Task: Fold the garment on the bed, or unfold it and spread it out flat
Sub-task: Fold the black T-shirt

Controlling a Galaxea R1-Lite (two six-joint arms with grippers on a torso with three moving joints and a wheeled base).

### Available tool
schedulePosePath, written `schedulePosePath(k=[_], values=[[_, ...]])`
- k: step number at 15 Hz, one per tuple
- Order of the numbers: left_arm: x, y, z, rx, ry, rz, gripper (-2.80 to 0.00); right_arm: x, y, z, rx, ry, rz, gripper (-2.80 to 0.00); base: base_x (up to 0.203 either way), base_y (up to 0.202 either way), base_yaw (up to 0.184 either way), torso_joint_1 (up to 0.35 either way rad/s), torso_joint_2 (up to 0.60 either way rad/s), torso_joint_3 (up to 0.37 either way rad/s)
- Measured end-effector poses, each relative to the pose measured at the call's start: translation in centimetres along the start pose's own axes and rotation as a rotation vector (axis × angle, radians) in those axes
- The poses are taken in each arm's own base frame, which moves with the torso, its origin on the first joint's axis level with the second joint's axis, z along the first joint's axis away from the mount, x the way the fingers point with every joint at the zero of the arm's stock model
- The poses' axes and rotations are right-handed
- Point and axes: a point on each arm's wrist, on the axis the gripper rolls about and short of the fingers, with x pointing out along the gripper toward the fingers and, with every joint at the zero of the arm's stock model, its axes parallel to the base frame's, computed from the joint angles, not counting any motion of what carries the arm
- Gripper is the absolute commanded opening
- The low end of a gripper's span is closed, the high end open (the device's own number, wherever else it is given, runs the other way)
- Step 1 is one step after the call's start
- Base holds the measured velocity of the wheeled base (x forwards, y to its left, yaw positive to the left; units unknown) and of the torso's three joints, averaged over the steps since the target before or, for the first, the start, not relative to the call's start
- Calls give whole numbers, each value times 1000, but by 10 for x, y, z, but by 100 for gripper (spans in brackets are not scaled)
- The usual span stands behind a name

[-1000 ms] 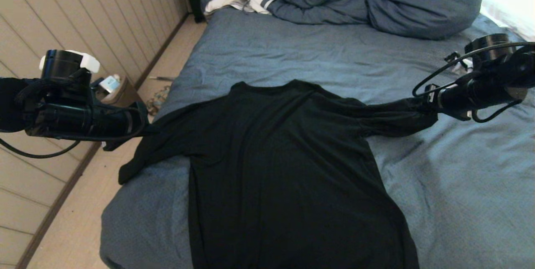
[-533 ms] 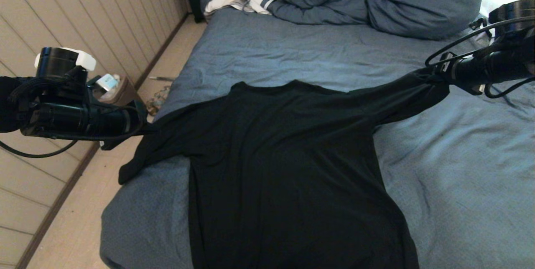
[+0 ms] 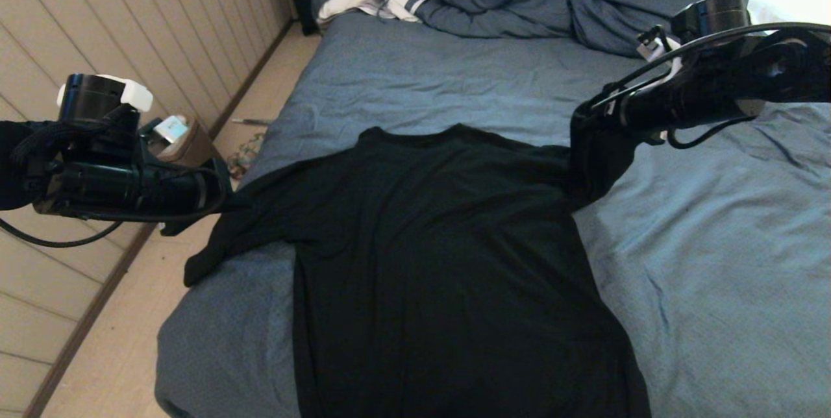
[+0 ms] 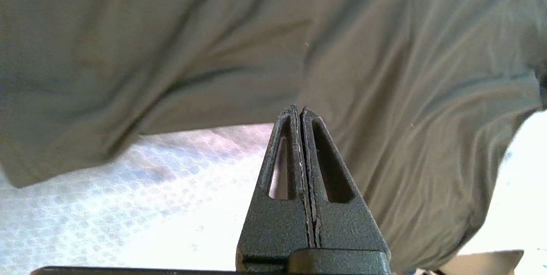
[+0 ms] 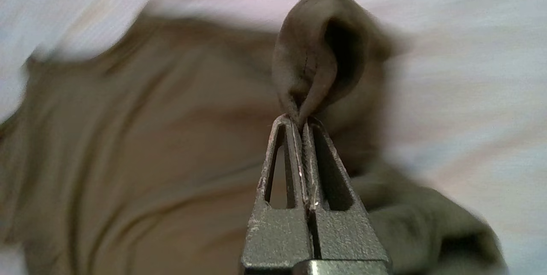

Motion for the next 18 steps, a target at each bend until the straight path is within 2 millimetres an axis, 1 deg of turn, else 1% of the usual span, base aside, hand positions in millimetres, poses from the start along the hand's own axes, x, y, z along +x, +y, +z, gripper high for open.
schedulePosePath(k=[3,5,7,8,9,11,13,14,18], values=[[2,-6,-7,17,14,-18,-280,21,43,-20,-79,16,36,-280,0,0,0,0,0,0],[5,-7,-11,27,15,-27,-280,36,67,-38,-129,44,55,-280,0,0,0,0,0,0],[7,-8,-14,31,20,-30,-280,50,87,-54,-160,69,76,-280,0,0,0,0,0,0],[7,-8,-15,31,24,-29,-280,57,95,-60,-172,66,92,-280,0,0,0,0,0,0],[8,-8,-16,31,26,-29,-280,62,99,-63,-178,56,105,-280,0,0,0,0,0,0],[9,-7,-17,31,31,-28,-280,69,104,-65,-182,33,126,-280,0,0,0,0,0,0],[10,-7,-18,31,37,-27,-280,74,110,-72,-192,45,139,-280,0,0,0,0,0,0],[10,-7,-18,30,38,-26,-280,75,113,-75,-198,51,143,0,0,0,0,0,0,0],[10,-7,-19,29,41,-25,-280,76,115,-77,-218,56,155,0,0,0,0,0,0,0]])
